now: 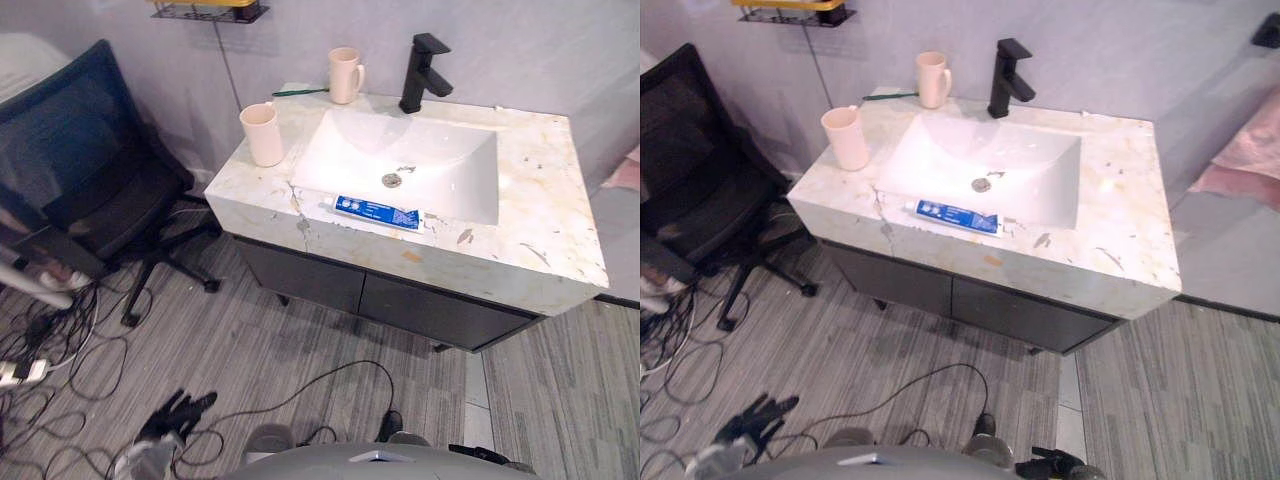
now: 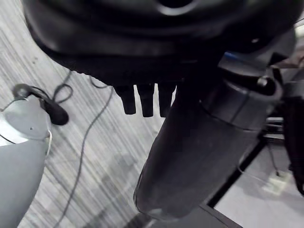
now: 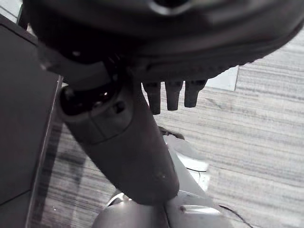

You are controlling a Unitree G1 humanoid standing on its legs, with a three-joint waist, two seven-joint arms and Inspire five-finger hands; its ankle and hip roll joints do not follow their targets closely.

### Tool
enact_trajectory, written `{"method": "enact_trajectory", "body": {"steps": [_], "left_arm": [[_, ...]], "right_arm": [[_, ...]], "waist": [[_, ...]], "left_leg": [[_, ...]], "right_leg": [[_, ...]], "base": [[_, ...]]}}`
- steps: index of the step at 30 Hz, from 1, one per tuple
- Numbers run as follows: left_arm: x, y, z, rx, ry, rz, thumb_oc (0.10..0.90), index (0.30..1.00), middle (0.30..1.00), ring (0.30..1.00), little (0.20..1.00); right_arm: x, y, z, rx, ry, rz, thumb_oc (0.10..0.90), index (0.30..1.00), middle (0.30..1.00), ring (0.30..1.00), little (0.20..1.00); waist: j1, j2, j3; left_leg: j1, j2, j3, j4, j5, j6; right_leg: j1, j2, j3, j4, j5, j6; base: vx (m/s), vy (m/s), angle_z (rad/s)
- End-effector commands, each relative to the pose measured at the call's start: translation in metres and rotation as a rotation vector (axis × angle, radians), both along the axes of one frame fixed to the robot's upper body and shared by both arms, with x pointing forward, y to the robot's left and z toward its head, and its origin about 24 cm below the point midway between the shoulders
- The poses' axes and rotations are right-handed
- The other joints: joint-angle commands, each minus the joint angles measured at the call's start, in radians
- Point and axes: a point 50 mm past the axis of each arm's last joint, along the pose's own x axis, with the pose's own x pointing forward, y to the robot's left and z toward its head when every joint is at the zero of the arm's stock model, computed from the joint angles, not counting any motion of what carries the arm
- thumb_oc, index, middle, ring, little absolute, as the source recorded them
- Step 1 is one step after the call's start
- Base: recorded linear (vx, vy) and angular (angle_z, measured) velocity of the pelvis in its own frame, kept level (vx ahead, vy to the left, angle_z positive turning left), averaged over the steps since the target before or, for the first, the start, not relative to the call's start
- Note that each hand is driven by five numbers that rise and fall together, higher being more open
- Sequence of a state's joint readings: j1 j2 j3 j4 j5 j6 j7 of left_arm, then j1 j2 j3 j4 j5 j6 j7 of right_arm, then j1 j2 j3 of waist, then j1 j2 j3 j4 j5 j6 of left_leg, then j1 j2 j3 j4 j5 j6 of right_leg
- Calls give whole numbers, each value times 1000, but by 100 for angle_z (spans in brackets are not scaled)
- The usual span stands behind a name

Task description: Organize the bathroom.

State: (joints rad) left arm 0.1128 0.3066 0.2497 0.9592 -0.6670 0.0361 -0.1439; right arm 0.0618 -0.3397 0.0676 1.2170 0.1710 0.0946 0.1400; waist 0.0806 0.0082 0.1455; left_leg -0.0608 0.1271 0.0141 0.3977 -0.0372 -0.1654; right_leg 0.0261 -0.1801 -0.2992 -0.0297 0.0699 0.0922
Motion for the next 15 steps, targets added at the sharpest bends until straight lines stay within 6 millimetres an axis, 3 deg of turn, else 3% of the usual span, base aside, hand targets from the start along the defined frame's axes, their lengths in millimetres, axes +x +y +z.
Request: {"method": "enact_trajectory", "body": {"steps": [1, 5, 12, 13, 14, 15], "left_arm": [[21, 25, 23, 104, -102, -20, 800, 900, 900, 900, 900], [16, 30, 23, 123, -101, -4, 800, 900, 900, 900, 900], [1, 57, 34, 259, -70, 141, 800, 900, 900, 900, 900], [6, 87, 63, 502, -110, 234, 800, 900, 900, 900, 900], [16, 100, 83, 597, -154, 262, 800, 900, 900, 900, 900], [16, 100, 83, 597, -154, 262, 800, 900, 900, 900, 900]], "right_arm": [[32, -6, 9, -29, -130, 0, 800, 900, 900, 900, 900], [37, -7, 11, -28, -156, 35, 800, 900, 900, 900, 900], [31, -8, 10, -21, -158, 25, 800, 900, 900, 900, 900], [30, -6, 9, -12, -160, 12, 800, 900, 900, 900, 900], [30, -5, 9, -14, -161, 9, 800, 900, 900, 900, 900], [30, -5, 9, -14, -161, 9, 800, 900, 900, 900, 900]], "waist": [[-17, 0, 18], [-23, 14, 24], [-25, 13, 15], [-20, 14, 10], [-18, 14, 9], [-18, 14, 9]], "left_leg": [[35, -45, 73, -214, -21, 91], [98, -56, 70, -302, -36, 94], [128, -55, 85, -357, -27, 97], [139, -49, 84, -385, -16, 94], [143, -46, 85, -397, -12, 93], [143, -46, 85, -397, -12, 93]], "right_leg": [[-50, -13, 32, 137, -92, 20], [-77, -44, 42, 152, -65, 57], [-60, -44, 42, 110, -50, 73], [-46, -40, 37, 91, -51, 74], [-43, -40, 34, 85, -51, 74], [-43, -40, 34, 85, -51, 74]], "base": [[38, 93, 23], [64, 30, 7], [39, -4, -9], [51, 7, -7], [45, 7, -3], [0, 0, 0]]}}
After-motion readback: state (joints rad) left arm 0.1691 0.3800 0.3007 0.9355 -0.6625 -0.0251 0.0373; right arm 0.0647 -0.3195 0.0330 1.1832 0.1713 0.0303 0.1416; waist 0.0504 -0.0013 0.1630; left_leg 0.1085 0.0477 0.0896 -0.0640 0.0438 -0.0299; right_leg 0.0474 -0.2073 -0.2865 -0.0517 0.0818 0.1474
